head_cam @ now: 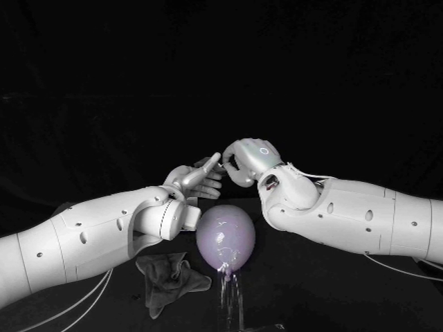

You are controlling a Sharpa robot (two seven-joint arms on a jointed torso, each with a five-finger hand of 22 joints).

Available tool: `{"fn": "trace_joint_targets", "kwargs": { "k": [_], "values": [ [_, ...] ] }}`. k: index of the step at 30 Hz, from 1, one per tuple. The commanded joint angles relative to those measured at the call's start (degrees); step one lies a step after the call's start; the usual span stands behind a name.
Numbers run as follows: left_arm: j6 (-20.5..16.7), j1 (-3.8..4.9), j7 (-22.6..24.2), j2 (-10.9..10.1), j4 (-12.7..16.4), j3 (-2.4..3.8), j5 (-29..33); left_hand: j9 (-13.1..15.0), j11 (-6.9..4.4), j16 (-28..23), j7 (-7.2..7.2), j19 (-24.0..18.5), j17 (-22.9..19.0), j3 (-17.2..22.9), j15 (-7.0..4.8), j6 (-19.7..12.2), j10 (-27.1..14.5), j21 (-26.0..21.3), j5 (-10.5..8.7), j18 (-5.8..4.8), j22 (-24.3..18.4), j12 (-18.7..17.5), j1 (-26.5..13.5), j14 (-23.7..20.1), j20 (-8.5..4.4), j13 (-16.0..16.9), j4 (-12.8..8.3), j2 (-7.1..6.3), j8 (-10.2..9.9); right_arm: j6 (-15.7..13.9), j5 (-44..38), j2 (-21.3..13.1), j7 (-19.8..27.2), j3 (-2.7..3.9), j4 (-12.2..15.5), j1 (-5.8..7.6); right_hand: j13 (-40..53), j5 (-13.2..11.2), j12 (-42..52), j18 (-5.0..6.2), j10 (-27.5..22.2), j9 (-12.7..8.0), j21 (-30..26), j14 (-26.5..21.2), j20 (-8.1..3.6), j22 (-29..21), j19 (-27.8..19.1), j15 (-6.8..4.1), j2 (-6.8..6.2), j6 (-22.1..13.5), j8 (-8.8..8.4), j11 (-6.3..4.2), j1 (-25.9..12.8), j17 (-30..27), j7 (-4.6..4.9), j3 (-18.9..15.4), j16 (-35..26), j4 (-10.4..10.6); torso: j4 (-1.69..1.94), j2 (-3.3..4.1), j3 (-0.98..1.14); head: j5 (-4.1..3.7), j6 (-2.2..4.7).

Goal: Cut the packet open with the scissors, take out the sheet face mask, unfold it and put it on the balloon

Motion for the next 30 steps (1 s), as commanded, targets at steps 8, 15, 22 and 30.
{"fn": "trace_joint_targets", "kwargs": {
  "k": [8, 15, 22, 30],
  "values": [
    [0.5, 0.16, -1.4, -0.2, 0.0, 0.08, 0.5, 0.1, -0.48, -0.8, -0.55, 1.9, 0.9, 4.4, -0.48, 1.3, 1.5, -0.6, -0.03, 0.41, -0.3, 0.2, 9.8, 1.7, -0.58, 0.2, -0.4, 7.80, 0.4, 0.7, -2.2, -0.3, -0.6, 0.05, 0.4, -0.03, 8.5, 0.2, -0.2, -0.33, 3.1, 1.9, 0.2, 5.9, -0.01, 6.9, 0.3, -0.35, 0.37, 2.8, 2.86, -0.42, 0.0, 15.1, -1.05, 0.2, 0.4, -0.2, 0.03, 0.01, 0.02, 0.03, -0.29],
    [0.5, 0.16, -1.3, -0.2, -0.1, 0.08, 0.6, 0.1, -0.58, -1.2, -0.66, 2.1, 1.2, 5.9, -0.56, 1.4, 1.8, -0.9, 0.00, 0.41, -0.4, 0.0, 11.7, 2.0, -0.62, 0.2, -0.3, 10.06, 0.3, 0.9, -2.2, -0.5, -0.5, 0.05, 0.7, -0.04, 8.5, 0.2, -0.2, -0.35, 3.1, 1.9, 0.3, 5.9, -0.02, 7.0, 0.3, -0.37, 0.37, 2.8, 2.88, -0.43, 0.0, 15.1, -1.06, 0.3, 0.4, -0.3, -0.04, -0.01, -0.02, 0.17, -0.39],
    [0.7, 0.16, -1.2, -0.3, 0.0, 0.08, 0.6, 0.0, -0.65, -1.4, -0.74, 2.3, 1.4, 7.2, -0.62, 1.5, 1.9, -1.1, 0.02, 0.41, -0.4, -0.1, 12.8, 2.2, -0.65, 0.2, -0.3, 10.94, 0.2, 1.2, -2.1, -0.5, -0.5, 0.05, 0.6, -0.04, 8.5, 0.2, -0.2, -0.35, 3.1, 1.9, 0.3, 5.9, -0.02, 7.0, 0.3, -0.37, 0.37, 2.8, 2.88, -0.43, 0.0, 15.1, -1.06, 0.3, 0.4, -0.3, 0.03, 0.04, -0.01, 0.18, -0.39],
    [0.7, 0.16, -1.2, -0.4, 0.1, 0.08, 0.6, -0.3, -0.65, -2.0, -0.75, 2.4, 1.8, 10.0, -0.64, 1.3, 1.9, -1.5, 0.02, 0.40, -0.4, -0.5, 16.0, 2.3, -0.65, 0.2, -0.4, 9.85, -0.2, 1.1, -2.0, -0.5, -0.6, 0.05, 0.6, -0.04, 8.5, 0.2, -0.2, -0.38, 3.1, 2.0, 0.4, 5.9, -0.04, 7.0, 0.4, -0.38, 0.35, 2.8, 2.90, -0.43, 0.0, 15.1, -1.05, 0.4, 0.4, -0.4, 0.02, 0.02, 0.00, 0.20, -0.52]
  ]
}}
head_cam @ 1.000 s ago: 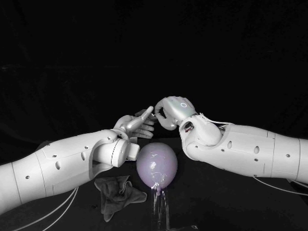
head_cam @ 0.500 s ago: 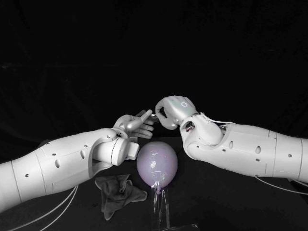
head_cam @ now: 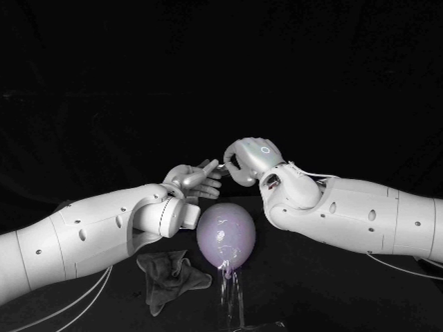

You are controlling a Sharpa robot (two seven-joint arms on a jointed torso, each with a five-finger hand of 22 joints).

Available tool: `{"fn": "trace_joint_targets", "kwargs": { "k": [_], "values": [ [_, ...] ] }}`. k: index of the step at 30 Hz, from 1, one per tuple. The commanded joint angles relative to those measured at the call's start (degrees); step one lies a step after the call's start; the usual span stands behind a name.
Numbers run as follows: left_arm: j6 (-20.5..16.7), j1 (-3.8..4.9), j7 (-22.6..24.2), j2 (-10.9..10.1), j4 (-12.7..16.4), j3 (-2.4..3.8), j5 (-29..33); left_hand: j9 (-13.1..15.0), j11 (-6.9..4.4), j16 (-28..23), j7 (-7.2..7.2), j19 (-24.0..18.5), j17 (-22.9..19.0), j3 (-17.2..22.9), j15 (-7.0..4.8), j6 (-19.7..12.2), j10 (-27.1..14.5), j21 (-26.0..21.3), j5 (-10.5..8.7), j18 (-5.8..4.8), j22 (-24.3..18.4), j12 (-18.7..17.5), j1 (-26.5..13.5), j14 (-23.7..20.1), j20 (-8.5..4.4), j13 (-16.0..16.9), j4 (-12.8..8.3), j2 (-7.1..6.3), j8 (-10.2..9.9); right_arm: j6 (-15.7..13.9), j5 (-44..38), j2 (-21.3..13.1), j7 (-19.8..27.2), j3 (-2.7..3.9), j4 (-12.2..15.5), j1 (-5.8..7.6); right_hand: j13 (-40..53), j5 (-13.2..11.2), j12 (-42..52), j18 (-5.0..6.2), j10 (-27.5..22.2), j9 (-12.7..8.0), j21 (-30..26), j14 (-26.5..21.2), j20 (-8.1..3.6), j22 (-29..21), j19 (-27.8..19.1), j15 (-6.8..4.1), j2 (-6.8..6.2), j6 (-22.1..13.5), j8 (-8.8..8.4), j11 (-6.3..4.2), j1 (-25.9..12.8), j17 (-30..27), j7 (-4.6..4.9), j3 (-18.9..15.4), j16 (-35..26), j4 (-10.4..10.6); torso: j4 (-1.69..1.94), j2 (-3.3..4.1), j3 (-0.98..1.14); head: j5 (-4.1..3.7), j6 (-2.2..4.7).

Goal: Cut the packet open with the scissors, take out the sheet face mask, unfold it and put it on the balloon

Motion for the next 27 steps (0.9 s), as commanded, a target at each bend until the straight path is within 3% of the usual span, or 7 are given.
{"fn": "trace_joint_targets", "kwargs": {
  "k": [1, 3, 11, 27],
  "values": [
    [0.6, 0.08, 0.0, 0.0, 0.1, 0.06, 0.3, -0.1, 0.05, -0.5, 0.07, 0.4, 0.2, 1.0, -0.12, 0.3, 0.4, -0.4, 0.03, 0.43, -0.1, -0.4, 1.3, 0.4, -0.05, 0.0, -0.1, -0.31, -0.3, 0.3, -1.0, 0.0, -0.3, 0.07, 0.1, 0.06, 8.5, 0.1, -0.2, -0.37, 3.2, 2.0, 0.4, 5.9, -0.07, 7.0, 0.5, -0.40, 0.37, 2.8, 2.90, -0.53, 0.0, 15.1, -1.05, 0.3, 0.3, -0.1, 0.02, 0.01, 0.00, 0.02, -0.07],
    [0.8, 0.08, -0.1, -0.1, 0.1, 0.06, 0.1, -0.2, 0.13, -0.7, 0.16, 0.4, 0.3, 1.0, -0.06, 0.4, 0.4, -0.6, 0.00, 0.43, -0.1, -0.5, 1.4, 0.4, -0.04, -0.1, 0.0, -1.43, -0.4, 0.2, -0.8, 0.0, -0.4, 0.07, 0.0, 0.05, 8.5, 0.1, -0.2, -0.37, 3.2, 2.0, 0.4, 5.9, -0.07, 7.0, 0.5, -0.40, 0.37, 2.8, 2.90, -0.53, 0.0, 15.1, -1.05, 0.3, 0.3, -0.1, 0.01, 0.01, 0.00, -0.05, -0.08],
    [1.0, 0.08, -0.1, -0.2, 0.0, 0.06, -0.3, -0.4, 0.07, -1.3, 0.12, 0.5, 0.6, 3.0, -0.08, 0.4, 0.3, -0.9, -0.01, 0.43, -0.1, -0.9, 4.5, 0.4, -0.03, -0.2, -0.2, -2.76, -0.7, -0.2, -0.6, -0.1, -0.5, 0.08, 0.1, 0.01, 8.5, 0.1, -0.2, -0.39, 3.2, 2.0, 0.5, 5.9, -0.08, 7.1, 0.5, -0.40, 0.38, 2.8, 2.91, -0.53, 0.0, 15.1, -1.05, 0.3, 0.3, -0.1, 0.02, 0.01, 0.01, -0.13, -0.18],
    [1.1, 0.07, -0.3, -0.1, -0.2, 0.05, -0.5, -0.6, -0.01, -1.9, 0.07, 0.8, 1.0, 6.4, -0.16, 0.5, 0.4, -1.4, -0.01, 0.43, -0.1, -1.5, 8.2, 0.7, -0.08, -0.5, -0.2, -4.12, -1.1, 0.1, -0.3, -0.3, -0.7, 0.09, 0.6, 0.00, 8.5, 0.1, -0.2, -0.42, 3.2, 2.0, 0.7, 5.9, -0.10, 7.2, 0.6, -0.41, 0.38, 2.8, 2.94, -0.53, 0.0, 15.1, -1.05, 0.4, 0.3, -0.1, -0.03, 0.01, 0.02, 0.00, -0.21]
  ]
}}
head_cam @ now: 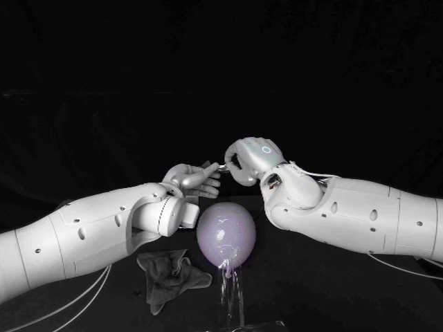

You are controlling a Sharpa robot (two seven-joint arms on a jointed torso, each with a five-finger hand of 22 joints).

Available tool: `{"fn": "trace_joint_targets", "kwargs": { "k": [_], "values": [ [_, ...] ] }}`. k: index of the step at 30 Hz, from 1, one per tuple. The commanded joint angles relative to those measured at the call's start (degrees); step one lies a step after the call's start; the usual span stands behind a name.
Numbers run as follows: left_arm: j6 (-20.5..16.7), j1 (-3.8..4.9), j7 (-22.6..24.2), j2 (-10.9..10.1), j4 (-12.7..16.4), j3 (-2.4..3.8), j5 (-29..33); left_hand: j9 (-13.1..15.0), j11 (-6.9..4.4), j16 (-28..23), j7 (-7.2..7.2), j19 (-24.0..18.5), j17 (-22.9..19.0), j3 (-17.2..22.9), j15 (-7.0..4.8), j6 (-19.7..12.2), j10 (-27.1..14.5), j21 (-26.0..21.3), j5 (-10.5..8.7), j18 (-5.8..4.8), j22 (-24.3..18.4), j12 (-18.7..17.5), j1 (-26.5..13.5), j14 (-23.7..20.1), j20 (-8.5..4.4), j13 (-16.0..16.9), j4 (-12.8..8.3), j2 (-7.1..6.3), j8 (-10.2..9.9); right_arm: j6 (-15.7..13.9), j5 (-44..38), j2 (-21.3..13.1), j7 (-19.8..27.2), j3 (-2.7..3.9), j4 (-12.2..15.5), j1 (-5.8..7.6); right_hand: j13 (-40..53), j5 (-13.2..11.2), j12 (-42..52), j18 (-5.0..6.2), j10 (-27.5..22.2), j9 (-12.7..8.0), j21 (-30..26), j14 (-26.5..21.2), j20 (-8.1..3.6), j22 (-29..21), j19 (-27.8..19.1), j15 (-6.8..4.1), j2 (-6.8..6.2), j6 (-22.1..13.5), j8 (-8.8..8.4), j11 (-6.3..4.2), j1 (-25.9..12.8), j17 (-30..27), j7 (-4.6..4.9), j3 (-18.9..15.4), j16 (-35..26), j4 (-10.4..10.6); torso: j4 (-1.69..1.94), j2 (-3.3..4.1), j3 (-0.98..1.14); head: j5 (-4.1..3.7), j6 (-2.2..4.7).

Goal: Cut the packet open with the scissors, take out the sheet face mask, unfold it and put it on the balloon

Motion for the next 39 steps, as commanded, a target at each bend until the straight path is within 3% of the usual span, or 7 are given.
{"fn": "trace_joint_targets", "kwargs": {
  "k": [1, 10, 11, 16, 25, 31, 39],
  "values": [
    [0.7, 0.06, -0.2, 0.1, 0.0, 0.05, -0.3, -0.1, -0.02, -0.3, 0.05, 0.4, 0.1, 0.7, 0.02, 0.3, 0.4, -0.3, -0.01, 0.83, 0.0, -0.3, 1.0, 0.4, -0.08, -0.1, 0.0, -0.24, -0.4, 0.1, -0.5, 0.0, -0.4, 0.08, 0.1, 0.06, 8.5, 0.2, -0.2, -0.41, 3.2, 2.0, 0.2, 6.0, 0.11, 7.2, 0.4, -0.51, 0.54, 2.8, 2.93, -0.53, 0.2, 15.1, -1.02, 0.3, 0.2, 0.1, -0.03, 0.02, 0.01, -0.09, -0.02],
    [1.0, 0.06, -0.4, 0.1, 0.0, 0.04, -0.7, -0.1, 0.02, -0.6, 0.12, 0.5, 0.3, 0.7, 0.05, 0.5, 0.5, -0.4, -0.03, 0.82, 0.0, -0.5, 1.5, 0.5, -0.08, -0.2, 0.0, -2.22, -0.4, 0.2, -0.5, 0.0, -0.4, 0.08, 0.1, 0.05, 8.5, 0.2, -0.2, -0.41, 3.2, 2.0, 0.2, 6.0, 0.11, 7.2, 0.4, -0.51, 0.54, 2.8, 2.93, -0.53, 0.2, 15.1, -1.02, 0.3, 0.2, 0.1, -0.02, 0.01, -0.01, -0.18, -0.17],
    [1.0, 0.06, -0.5, 0.1, 0.0, 0.04, -0.7, -0.1, 0.03, -0.6, 0.14, 0.5, 0.3, 0.4, 0.05, 0.5, 0.5, -0.5, -0.04, 0.82, 0.0, -0.6, 1.6, 0.5, -0.09, -0.2, 0.0, -3.22, -0.4, 0.2, -0.5, 0.1, -0.4, 0.08, 0.1, 0.05, 8.5, 0.2, -0.2, -0.41, 3.2, 2.0, 0.2, 6.0, 0.10, 7.2, 0.4, -0.52, 0.54, 2.8, 2.94, -0.54, 0.2, 15.1, -1.02, 0.4, 0.2, 0.1, 0.00, 0.01, -0.02, -0.21, -0.19],
    [1.1, 0.06, -0.7, 0.1, 0.0, 0.04, -1.0, -0.1, -0.03, -0.8, 0.11, 0.6, 0.5, -0.2, -0.01, 0.7, 0.7, -0.6, -0.04, 0.83, 0.0, -0.7, 2.5, 0.6, -0.10, -0.4, -0.4, -5.68, -0.3, 0.2, -0.5, 0.1, -0.4, 0.08, 0.1, 0.04, 8.5, 0.2, -0.2, -0.41, 3.2, 2.0, 0.2, 6.0, 0.10, 7.2, 0.4, -0.52, 0.54, 2.8, 2.94, -0.54, 0.2, 15.1, -1.02, 0.4, 0.2, 0.1, 0.06, 0.01, -0.03, -0.21, -0.25],
    [1.0, 0.06, -1.0, 0.1, 0.0, 0.04, -1.2, 0.0, -0.01, -0.8, 0.13, 0.8, 0.6, -0.7, -0.01, 0.9, 1.0, -0.6, -0.04, 0.83, 0.0, -0.8, 2.4, 0.8, -0.13, -0.4, 0.0, -6.61, -0.3, 0.1, -0.5, 0.1, -0.3, 0.08, 0.4, 0.04, 8.5, 0.2, -0.2, -0.41, 3.2, 2.0, 0.2, 6.0, 0.10, 7.2, 0.4, -0.52, 0.54, 2.8, 2.94, -0.54, 0.2, 15.1, -1.02, 0.4, 0.2, 0.1, 0.01, 0.02, -0.01, -0.08, -0.37],
    [0.8, 0.06, -1.2, 0.1, -0.2, 0.04, -0.9, 0.0, -0.04, -0.9, 0.09, 0.9, 0.7, -0.7, -0.03, 1.1, 1.2, -0.7, -0.02, 0.84, 0.0, -0.8, 1.8, 1.0, -0.16, -0.4, 0.3, -6.12, -0.2, -0.1, -0.5, -0.1, -0.2, 0.08, 1.0, 0.04, 8.5, 0.2, -0.2, -0.41, 3.2, 2.0, 0.2, 6.0, 0.10, 7.2, 0.4, -0.52, 0.54, 2.8, 2.94, -0.54, 0.2, 15.1, -1.02, 0.4, 0.2, 0.1, -0.02, 0.00, 0.00, -0.06, -0.33],
    [0.6, 0.07, -1.5, 0.1, -0.6, 0.04, 0.5, -0.1, -0.31, -1.0, -0.26, 1.2, 1.0, 1.4, -0.24, 1.5, 1.8, -0.8, 0.02, 0.83, 0.1, -0.9, 0.5, 1.5, -0.26, -0.5, 0.3, -1.98, -0.3, -0.4, -1.0, -0.6, -0.1, 0.07, 2.2, 0.01, 8.5, 0.2, -0.2, -0.41, 3.2, 2.0, 0.2, 6.0, 0.09, 7.2, 0.4, -0.52, 0.54, 2.7, 2.96, -0.54, 0.1, 15.1, -1.01, 0.5, 0.2, 0.0, -0.04, 0.00, 0.03, 0.04, -0.40]
  ]
}}
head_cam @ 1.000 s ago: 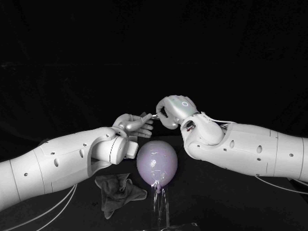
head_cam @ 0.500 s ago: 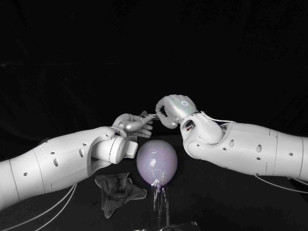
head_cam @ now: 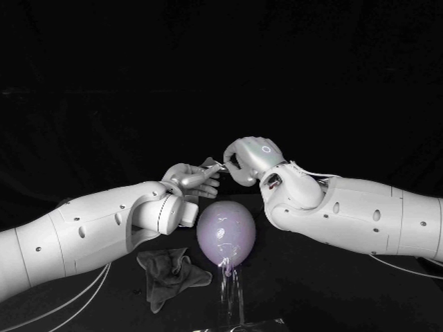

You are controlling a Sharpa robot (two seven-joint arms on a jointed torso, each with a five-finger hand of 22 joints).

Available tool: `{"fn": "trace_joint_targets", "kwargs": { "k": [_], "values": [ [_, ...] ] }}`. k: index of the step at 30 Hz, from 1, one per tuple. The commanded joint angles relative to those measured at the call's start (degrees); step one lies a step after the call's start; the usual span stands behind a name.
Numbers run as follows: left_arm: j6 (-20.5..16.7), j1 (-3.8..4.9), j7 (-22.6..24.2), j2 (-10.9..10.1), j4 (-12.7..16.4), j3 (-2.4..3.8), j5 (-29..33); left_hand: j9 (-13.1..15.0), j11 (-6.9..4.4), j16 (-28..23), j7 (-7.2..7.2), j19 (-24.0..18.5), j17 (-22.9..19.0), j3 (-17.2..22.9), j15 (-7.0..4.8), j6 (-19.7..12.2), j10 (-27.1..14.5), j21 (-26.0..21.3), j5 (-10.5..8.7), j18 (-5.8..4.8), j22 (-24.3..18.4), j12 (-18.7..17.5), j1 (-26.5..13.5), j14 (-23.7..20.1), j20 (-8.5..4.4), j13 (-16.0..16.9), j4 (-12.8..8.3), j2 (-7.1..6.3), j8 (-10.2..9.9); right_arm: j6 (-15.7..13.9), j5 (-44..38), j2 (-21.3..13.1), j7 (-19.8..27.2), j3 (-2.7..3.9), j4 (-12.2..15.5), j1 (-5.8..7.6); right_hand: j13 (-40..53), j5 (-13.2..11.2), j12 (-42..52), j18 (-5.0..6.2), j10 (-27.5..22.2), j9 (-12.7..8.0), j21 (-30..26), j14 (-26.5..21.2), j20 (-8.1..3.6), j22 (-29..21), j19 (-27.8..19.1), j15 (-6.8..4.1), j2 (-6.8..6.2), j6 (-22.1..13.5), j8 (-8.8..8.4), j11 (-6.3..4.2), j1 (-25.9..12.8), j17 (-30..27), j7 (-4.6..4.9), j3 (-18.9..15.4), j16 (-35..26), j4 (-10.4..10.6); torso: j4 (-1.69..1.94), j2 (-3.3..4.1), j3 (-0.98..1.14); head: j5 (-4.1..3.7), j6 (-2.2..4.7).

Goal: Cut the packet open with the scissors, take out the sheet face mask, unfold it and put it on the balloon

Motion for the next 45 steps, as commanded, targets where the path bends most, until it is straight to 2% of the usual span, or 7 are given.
{"fn": "trace_joint_targets", "kwargs": {
  "k": [1, 4, 16, 24, 31, 37, 45],
  "values": [
    [0.4, 0.09, -0.3, 0.1, -0.1, 0.07, 1.4, 0.0, -0.11, -0.3, -0.20, 0.4, 0.1, 0.6, 0.05, 0.4, 0.4, -0.4, 0.03, 0.90, 0.0, -0.4, 0.0, 0.4, 0.14, -0.1, -0.1, 0.86, 0.0, -0.4, -1.2, -0.1, 0.2, 0.05, 0.6, -0.01, 8.5, 0.1, -0.2, -0.40, 3.2, 2.0, 0.3, 5.9, 0.07, 7.2, 0.4, -0.40, 0.52, 2.6, 2.96, -0.54, -0.2, 15.1, -0.90, 0.4, 0.4, -0.1, -0.01, 0.00, 0.03, 0.03, -0.06],
    [0.8, 0.09, -0.3, 0.1, 0.0, 0.07, 2.0, -0.1, -0.08, -0.4, -0.23, 0.4, 0.2, 1.7, 0.06, 0.5, 0.7, -0.5, 0.07, 0.89, 0.1, -0.4, -1.4, 0.6, 0.12, 0.0, 0.1, 2.39, -0.1, -0.3, -1.3, -0.2, 0.2, 0.05, 0.8, -0.07, 8.5, 0.1, -0.2, -0.40, 3.2, 2.0, 0.3, 5.9, 0.07, 7.2, 0.4, -0.40, 0.52, 2.6, 2.96, -0.54, -0.2, 15.1, -0.90, 0.4, 0.4, -0.1, 0.02, 0.02, 0.01, 0.05, -0.07],
    [2.1, 0.09, -0.1, -0.1, 0.4, 0.07, 3.9, -0.5, -0.18, -1.1, -0.60, 0.7, 0.8, 7.0, -0.12, 1.6, 1.8, -0.7, 0.24, 0.90, 0.1, -0.8, -9.4, 1.0, 0.08, 0.3, 0.0, 3.33, -0.5, -0.9, -1.7, -0.4, 0.1, 0.05, 1.0, -0.31, 8.4, 0.1, -0.3, -0.40, 3.2, 2.1, 0.3, 5.9, 0.06, 7.2, 0.4, -0.41, 0.51, 2.6, 2.97, -0.54, -0.2, 15.1, -0.90, 0.4, 0.4, -0.1, 0.06, -0.01, -0.03, 0.11, -0.18],
    [2.8, 0.09, -1.0, 0.1, 0.2, 0.07, 4.8, -0.7, -0.50, -1.8, -0.39, 1.0, 1.5, 18.4, -0.14, 2.0, 2.2, -0.9, 0.25, 0.89, 0.1, -1.4, -10.6, 1.3, -0.02, 0.4, -0.4, -1.62, -0.8, -1.4, -2.2, -0.7, 0.3, 0.05, 1.5, -0.47, 8.4, 0.1, -0.4, -0.40, 3.2, 2.1, 0.3, 5.9, 0.05, 7.2, 0.4, -0.41, 0.49, 2.6, 2.98, -0.54, -0.2, 15.1, -0.90, 0.5, 0.4, -0.2, 0.08, -0.01, -0.02, 0.30, -0.18],
    [3.8, 0.09, -2.1, 0.2, 0.0, 0.07, 5.2, -0.5, -0.59, -1.9, -0.74, 1.3, 1.9, 20.9, -0.35, 2.7, 3.0, -1.0, 0.08, 0.92, 0.1, -1.3, -13.0, 1.9, -0.06, 0.6, -0.4, -3.60, -0.5, -2.3, -3.1, -1.1, 0.6, 0.04, 2.2, -0.66, 8.4, 0.1, -0.4, -0.40, 3.2, 2.1, 0.3, 5.9, 0.05, 7.2, 0.4, -0.41, 0.49, 2.6, 2.98, -0.54, -0.2, 15.1, -0.90, 0.5, 0.4, -0.2, 0.03, 0.01, -0.01, 0.35, -0.30],
    [5.0, 0.10, -3.2, 0.4, -0.5, 0.07, 5.6, -0.1, -0.97, -1.6, -1.11, 2.1, 2.4, 21.3, -0.73, 3.7, 4.1, -0.6, 0.02, 0.92, 0.3, -1.1, -15.7, 2.9, -0.40, 0.8, -0.2, -6.61, 0.1, -3.4, -5.1, -1.8, 1.0, 0.04, 3.5, -0.93, 8.4, 0.1, -0.4, -0.43, 3.2, 2.1, 0.4, 5.9, 0.04, 7.3, 0.4, -0.41, 0.47, 2.6, 2.99, -0.54, -0.2, 15.1, -0.89, 0.5, 0.4, -0.2, 0.02, 0.00, 0.01, 0.36, -0.36],
    [6.2, 0.10, -4.5, 0.6, -0.8, 0.07, 5.7, 0.2, -1.35, -1.4, -1.53, 2.4, 2.9, 20.3, -1.08, 4.5, 5.1, -0.7, 0.03, 0.91, 0.2, -0.9, -18.6, 3.8, -0.53, 1.1, -0.1, -7.23, 0.6, -6.3, -7.8, -2.7, 1.4, 0.03, 4.9, -1.30, 8.4, 0.1, -0.3, -0.50, 3.2, 2.1, 0.7, 5.9, 0.04, 7.4, 0.6, -0.41, 0.44, 2.6, 3.00, -0.54, -0.3, 15.1, -0.89, 0.5, 0.4, -0.2, 0.06, 0.01, 0.03, 0.27, -0.44]
  ]
}}
